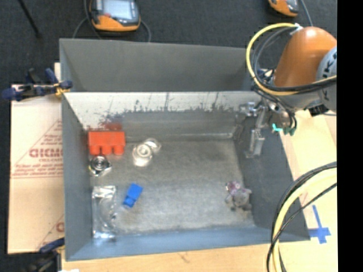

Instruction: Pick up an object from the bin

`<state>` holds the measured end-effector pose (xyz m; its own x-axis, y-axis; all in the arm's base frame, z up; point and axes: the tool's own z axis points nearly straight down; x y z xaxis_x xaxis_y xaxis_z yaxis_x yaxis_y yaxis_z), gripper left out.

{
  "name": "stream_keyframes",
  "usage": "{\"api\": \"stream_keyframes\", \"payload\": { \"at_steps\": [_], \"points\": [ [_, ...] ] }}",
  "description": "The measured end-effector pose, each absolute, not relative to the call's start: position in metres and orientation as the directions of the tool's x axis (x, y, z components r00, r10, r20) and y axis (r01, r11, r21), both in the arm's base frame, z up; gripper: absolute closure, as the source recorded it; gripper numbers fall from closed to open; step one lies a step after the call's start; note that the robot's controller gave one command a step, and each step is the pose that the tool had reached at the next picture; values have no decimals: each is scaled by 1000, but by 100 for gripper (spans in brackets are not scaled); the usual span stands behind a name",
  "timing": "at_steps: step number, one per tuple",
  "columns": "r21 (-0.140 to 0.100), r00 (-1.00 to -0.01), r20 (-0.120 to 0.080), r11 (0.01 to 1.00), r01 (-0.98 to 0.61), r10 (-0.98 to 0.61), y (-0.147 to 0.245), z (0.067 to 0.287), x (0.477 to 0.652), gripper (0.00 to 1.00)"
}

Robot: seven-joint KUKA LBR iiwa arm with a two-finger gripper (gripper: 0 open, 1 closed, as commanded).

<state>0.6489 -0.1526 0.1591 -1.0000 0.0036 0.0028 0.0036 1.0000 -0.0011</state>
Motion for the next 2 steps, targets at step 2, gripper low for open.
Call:
{"api": "stream_keyframes", "payload": {
  "at_steps": [2],
  "points": [
    [-4,-807,-6,807,-591,-591,-145,72,496,0]
  ]
}}
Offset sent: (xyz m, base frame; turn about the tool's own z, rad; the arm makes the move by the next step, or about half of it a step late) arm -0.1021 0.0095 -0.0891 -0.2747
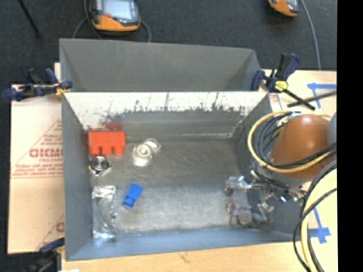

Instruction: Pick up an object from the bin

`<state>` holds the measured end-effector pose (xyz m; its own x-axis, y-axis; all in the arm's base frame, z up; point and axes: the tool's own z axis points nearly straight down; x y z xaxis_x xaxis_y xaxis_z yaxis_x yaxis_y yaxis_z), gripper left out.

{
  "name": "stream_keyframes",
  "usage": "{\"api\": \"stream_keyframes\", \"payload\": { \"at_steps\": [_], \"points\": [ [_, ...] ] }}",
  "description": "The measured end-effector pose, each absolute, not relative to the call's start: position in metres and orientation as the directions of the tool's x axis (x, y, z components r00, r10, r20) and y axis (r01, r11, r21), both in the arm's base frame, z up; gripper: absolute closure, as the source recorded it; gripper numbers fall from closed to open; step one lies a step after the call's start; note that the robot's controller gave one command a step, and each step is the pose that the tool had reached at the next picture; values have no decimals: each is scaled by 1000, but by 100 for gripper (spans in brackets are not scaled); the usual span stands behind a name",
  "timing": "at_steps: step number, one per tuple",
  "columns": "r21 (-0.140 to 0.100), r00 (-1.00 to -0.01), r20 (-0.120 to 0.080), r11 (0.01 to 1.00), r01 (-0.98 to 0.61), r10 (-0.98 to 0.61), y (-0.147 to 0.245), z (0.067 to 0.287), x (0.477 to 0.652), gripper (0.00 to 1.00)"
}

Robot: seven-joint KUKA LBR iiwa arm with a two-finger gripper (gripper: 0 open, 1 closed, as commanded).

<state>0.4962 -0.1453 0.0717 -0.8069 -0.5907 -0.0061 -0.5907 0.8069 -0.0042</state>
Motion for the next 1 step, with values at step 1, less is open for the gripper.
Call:
{"api": "stream_keyframes", "payload": {
  "at_steps": [1],
  "points": [
    [-6,-805,-4,805,-593,-593,-147,71,496,100]
  ]
}}
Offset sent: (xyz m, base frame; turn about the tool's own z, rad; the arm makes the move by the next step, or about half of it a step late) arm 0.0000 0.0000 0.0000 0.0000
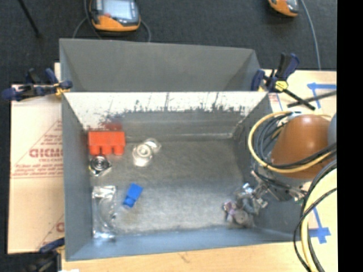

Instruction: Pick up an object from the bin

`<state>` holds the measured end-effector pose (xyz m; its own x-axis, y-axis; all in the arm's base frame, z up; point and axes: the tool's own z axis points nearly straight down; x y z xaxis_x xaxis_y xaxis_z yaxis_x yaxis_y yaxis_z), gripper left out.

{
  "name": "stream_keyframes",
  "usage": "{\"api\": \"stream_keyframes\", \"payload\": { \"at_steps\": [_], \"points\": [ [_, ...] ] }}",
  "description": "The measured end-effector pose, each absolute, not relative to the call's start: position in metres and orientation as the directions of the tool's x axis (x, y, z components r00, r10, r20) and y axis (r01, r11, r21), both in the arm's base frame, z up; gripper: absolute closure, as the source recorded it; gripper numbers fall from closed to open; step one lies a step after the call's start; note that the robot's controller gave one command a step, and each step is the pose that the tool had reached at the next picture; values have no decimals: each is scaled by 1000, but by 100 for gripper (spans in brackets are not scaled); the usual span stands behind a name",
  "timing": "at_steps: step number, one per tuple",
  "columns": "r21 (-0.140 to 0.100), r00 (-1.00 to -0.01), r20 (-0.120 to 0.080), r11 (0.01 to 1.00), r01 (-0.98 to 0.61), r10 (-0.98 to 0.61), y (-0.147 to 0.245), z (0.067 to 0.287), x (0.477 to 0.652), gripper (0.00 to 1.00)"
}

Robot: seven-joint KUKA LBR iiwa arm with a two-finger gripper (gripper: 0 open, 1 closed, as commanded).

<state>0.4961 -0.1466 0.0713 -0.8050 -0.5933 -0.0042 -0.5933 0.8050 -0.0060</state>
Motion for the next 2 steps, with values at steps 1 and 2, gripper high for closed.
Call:
{"api": "stream_keyframes", "payload": {
  "at_steps": [1,2],
  "points": [
    [-9,-804,-7,804,-595,-595,-140,168,501,100],
    [-10,-832,-8,832,-554,-554,-152,304,497,100]
  ]
}}
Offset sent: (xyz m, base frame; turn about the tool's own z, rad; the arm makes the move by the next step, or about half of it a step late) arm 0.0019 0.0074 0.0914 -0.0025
